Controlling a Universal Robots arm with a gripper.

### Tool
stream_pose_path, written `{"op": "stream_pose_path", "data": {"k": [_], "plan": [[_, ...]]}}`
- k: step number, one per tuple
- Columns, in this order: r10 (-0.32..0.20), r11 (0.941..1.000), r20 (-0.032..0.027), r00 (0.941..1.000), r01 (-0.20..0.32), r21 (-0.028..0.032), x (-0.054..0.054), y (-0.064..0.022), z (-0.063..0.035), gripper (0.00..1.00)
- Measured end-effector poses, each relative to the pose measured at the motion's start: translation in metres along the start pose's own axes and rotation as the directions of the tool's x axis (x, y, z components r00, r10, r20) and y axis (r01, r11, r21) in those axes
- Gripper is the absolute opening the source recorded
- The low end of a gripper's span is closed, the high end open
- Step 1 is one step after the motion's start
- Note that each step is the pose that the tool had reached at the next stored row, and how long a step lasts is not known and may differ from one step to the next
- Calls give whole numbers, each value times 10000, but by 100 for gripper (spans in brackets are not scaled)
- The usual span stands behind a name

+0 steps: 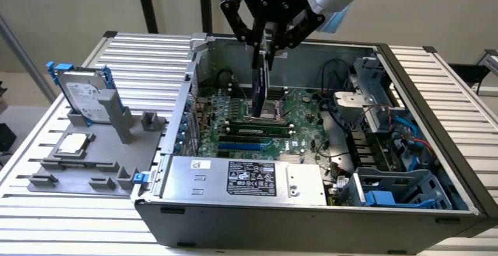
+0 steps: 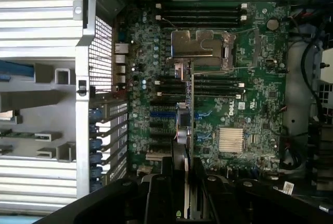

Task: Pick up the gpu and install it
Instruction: 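Pick up the gpu and move the gpu toward the slot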

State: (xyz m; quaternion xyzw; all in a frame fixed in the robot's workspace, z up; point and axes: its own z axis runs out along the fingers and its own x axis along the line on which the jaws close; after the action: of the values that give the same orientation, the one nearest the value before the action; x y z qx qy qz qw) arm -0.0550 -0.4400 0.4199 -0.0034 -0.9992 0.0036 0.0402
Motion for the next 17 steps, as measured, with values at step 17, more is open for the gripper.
{"op": "stream_pose_path", "data": {"k": [17], "plan": [[4,10000,440,9990,-3,-3,-257,101,111,26]]}}
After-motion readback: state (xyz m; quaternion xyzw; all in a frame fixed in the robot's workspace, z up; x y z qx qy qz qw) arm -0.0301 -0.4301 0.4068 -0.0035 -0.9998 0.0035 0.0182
